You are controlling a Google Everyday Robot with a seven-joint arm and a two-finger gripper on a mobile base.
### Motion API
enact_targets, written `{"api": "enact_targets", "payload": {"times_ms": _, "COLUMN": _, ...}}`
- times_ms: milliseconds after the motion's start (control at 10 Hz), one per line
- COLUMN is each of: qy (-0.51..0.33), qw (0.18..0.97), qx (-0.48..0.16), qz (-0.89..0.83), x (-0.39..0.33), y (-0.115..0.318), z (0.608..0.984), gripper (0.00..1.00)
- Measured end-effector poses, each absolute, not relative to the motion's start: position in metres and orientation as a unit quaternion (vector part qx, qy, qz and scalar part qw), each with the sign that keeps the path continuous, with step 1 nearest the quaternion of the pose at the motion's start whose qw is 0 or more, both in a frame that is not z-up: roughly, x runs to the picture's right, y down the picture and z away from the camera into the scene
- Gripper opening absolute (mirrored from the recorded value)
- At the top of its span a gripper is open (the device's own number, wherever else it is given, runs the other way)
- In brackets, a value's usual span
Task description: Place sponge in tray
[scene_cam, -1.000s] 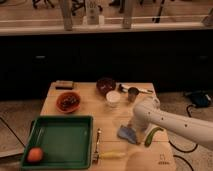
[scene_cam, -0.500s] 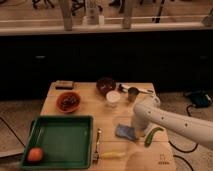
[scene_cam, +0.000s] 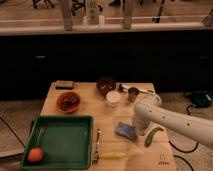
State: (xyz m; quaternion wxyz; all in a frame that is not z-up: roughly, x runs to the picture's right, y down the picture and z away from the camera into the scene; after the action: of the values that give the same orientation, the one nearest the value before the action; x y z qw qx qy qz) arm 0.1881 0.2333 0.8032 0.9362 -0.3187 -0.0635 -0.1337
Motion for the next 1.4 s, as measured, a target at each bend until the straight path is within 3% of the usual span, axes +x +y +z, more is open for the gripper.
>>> {"api": "enact_targets", "payload": {"times_ms": 1400, "qy": -0.043, "qw": 0.943, "qx": -0.277, "qz": -0.178, "x": 0.18, "y": 0.207, "z": 0.778, "gripper": 0.0}}
